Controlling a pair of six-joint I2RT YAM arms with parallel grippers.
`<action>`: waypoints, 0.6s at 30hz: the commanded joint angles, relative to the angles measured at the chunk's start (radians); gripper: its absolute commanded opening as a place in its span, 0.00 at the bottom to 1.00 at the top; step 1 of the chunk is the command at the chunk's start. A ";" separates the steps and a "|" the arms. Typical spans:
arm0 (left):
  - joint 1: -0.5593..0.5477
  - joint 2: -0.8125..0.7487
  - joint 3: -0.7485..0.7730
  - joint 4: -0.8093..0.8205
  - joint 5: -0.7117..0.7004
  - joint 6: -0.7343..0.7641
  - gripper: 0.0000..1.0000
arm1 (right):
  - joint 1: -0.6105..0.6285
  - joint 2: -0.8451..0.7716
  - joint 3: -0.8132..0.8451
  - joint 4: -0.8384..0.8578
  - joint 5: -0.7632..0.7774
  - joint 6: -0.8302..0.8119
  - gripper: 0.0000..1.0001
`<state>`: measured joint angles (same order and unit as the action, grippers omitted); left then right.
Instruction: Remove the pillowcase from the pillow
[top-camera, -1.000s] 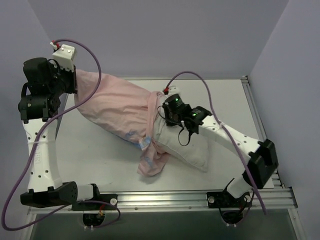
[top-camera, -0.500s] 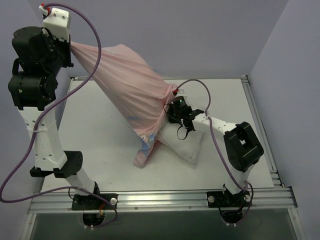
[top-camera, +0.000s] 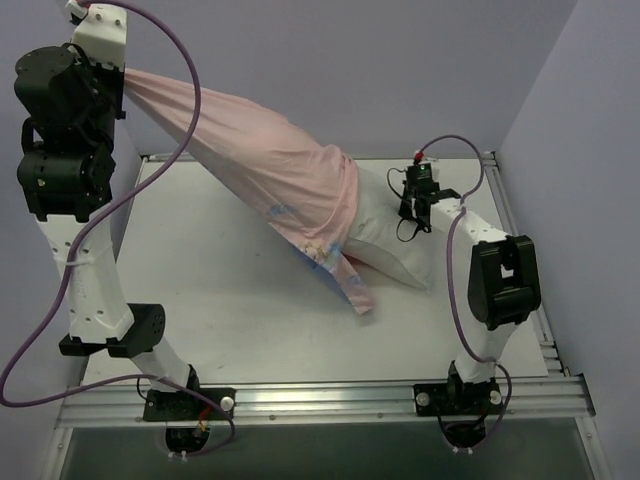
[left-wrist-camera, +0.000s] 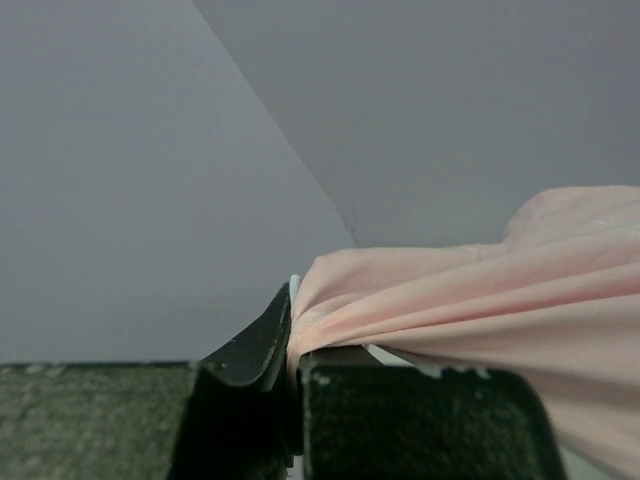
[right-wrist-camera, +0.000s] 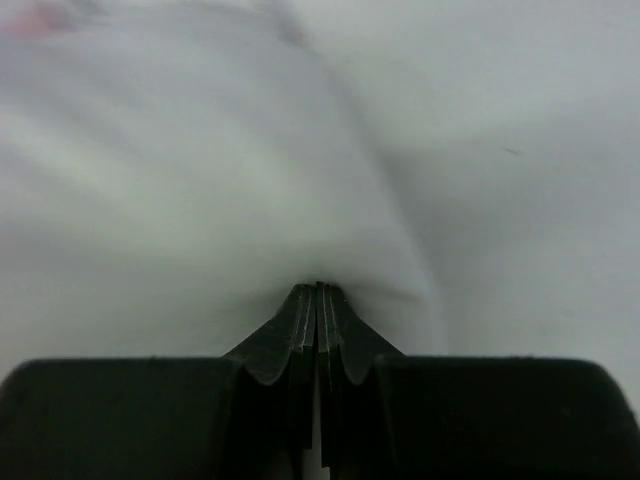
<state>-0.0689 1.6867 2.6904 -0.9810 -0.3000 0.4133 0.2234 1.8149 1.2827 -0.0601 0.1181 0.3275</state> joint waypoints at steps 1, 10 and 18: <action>0.063 -0.134 0.062 0.469 -0.234 0.053 0.02 | -0.120 0.130 -0.066 -0.432 0.290 -0.117 0.00; 0.061 -0.162 0.002 0.337 -0.009 -0.080 0.02 | -0.165 0.010 -0.042 -0.405 0.203 -0.137 0.00; 0.044 -0.157 -0.207 0.323 0.108 -0.168 0.02 | 0.195 -0.319 -0.060 -0.224 0.130 -0.313 0.59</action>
<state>-0.0166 1.4853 2.5114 -0.7479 -0.2695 0.3111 0.2890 1.6222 1.2190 -0.3412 0.2584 0.1146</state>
